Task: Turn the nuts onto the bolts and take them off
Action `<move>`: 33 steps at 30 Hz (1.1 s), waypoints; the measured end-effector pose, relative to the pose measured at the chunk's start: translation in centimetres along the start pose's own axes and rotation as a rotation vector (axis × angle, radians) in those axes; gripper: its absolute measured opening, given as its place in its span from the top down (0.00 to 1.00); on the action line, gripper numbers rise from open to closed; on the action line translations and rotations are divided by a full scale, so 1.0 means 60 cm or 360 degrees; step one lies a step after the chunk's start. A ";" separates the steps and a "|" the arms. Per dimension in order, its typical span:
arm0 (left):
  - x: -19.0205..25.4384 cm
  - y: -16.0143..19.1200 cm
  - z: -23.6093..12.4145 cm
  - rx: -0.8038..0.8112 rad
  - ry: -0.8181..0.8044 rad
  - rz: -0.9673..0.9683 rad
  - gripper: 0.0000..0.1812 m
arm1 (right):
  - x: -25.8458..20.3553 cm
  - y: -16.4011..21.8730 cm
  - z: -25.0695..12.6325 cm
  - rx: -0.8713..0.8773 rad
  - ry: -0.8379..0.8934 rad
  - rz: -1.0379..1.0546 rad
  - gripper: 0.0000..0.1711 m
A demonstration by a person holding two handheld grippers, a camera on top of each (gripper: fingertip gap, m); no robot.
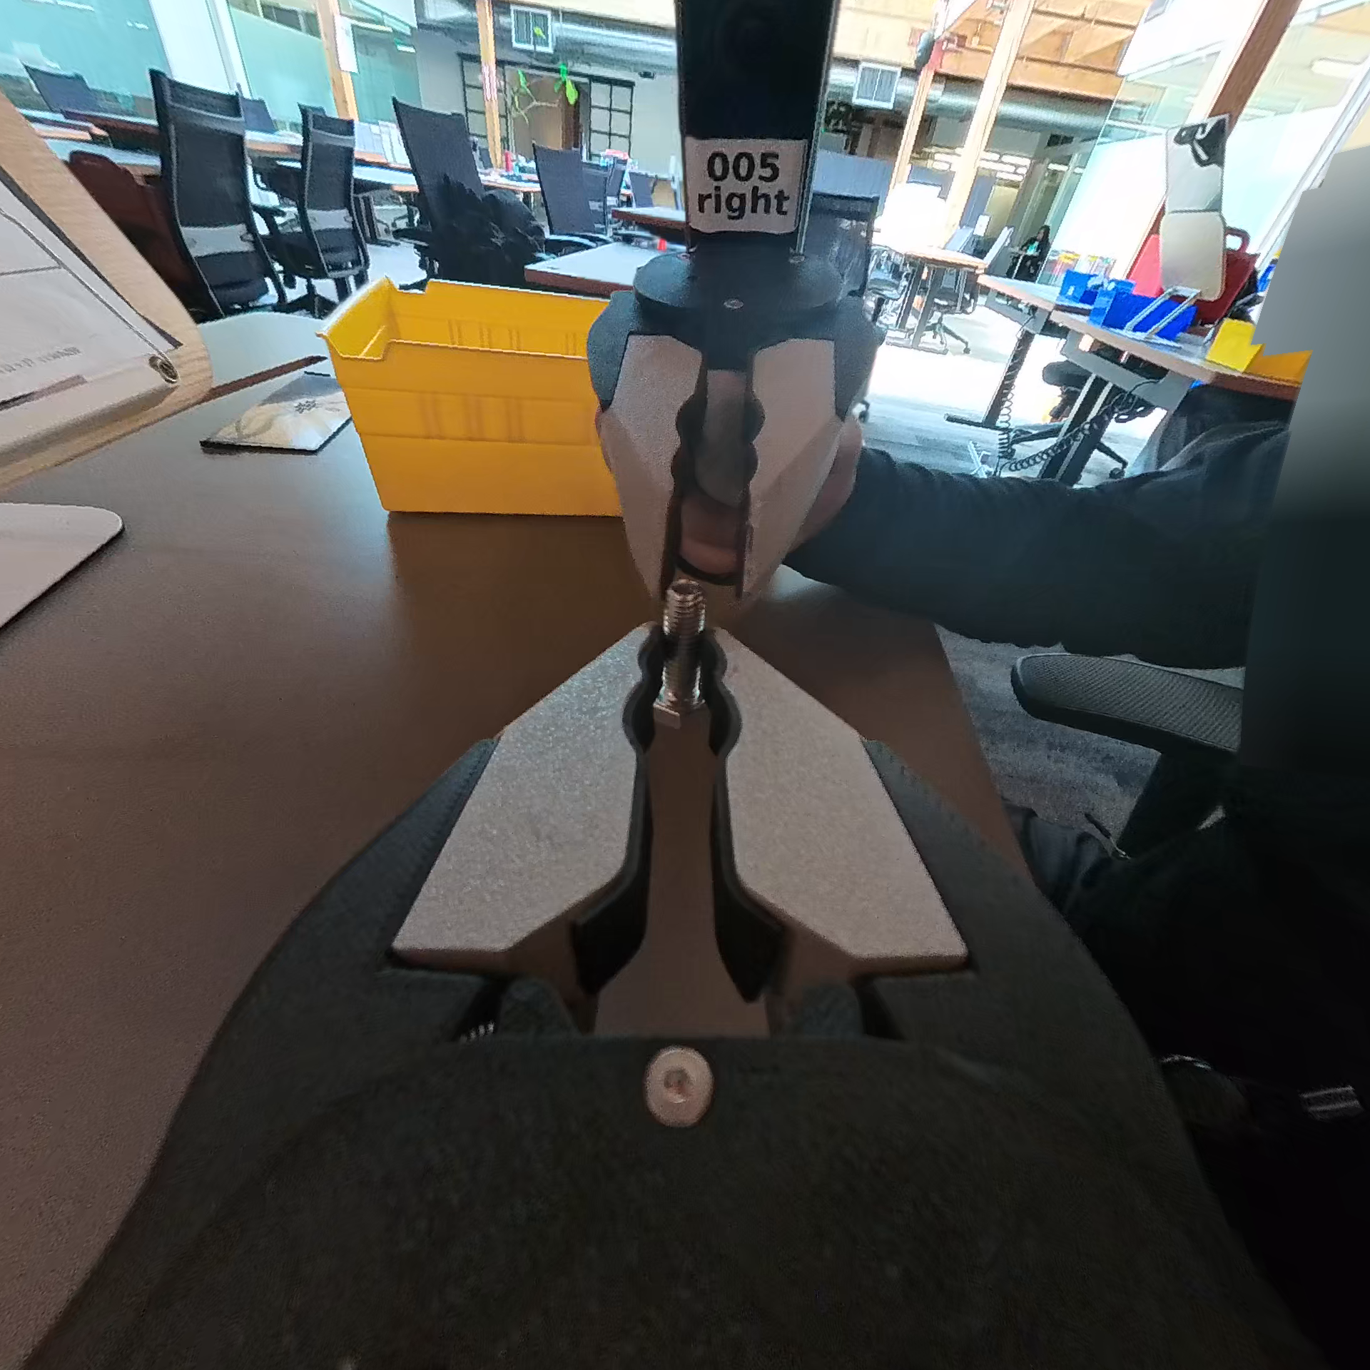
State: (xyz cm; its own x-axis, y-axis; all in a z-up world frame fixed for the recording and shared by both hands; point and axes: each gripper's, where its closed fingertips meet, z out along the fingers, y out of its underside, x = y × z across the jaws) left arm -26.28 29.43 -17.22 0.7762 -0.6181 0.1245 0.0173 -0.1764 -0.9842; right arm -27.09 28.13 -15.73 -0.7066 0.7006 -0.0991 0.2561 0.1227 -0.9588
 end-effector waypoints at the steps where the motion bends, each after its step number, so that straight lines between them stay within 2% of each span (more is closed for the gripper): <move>1: -0.001 -0.002 -0.001 0.0013 0.0000 -0.0006 0.95 | 0.000 -0.002 -0.001 0.0008 0.0002 -0.0005 0.93; 6: -0.011 -0.010 -0.009 0.0059 -0.0047 0.0001 0.96 | 0.022 0.008 -0.021 -0.0094 0.0145 -0.0048 0.91; 10: -0.024 -0.003 -0.012 0.0014 -0.0133 0.0068 0.96 | 0.038 0.087 -0.031 -0.0490 0.0189 -0.0017 0.87; 13: -0.024 0.001 -0.009 -0.0005 -0.0141 0.0089 0.96 | 0.050 0.131 -0.029 -0.0657 0.0231 0.0041 0.87; 27: -0.032 -0.002 -0.013 0.0002 -0.0178 0.0053 0.96 | 0.053 0.176 -0.005 -0.0864 0.0280 0.0001 0.87; 33: -0.036 -0.001 -0.014 -0.0002 -0.0193 0.0058 0.96 | 0.062 0.183 -0.002 -0.0902 0.0340 -0.0024 0.92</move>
State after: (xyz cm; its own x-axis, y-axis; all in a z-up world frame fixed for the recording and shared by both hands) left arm -28.45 30.14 -17.30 0.8468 -0.5269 0.0726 -0.0127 -0.1564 -0.9876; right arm -26.85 32.17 -26.62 -0.5797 0.8145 0.0255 0.6001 0.4478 -0.6629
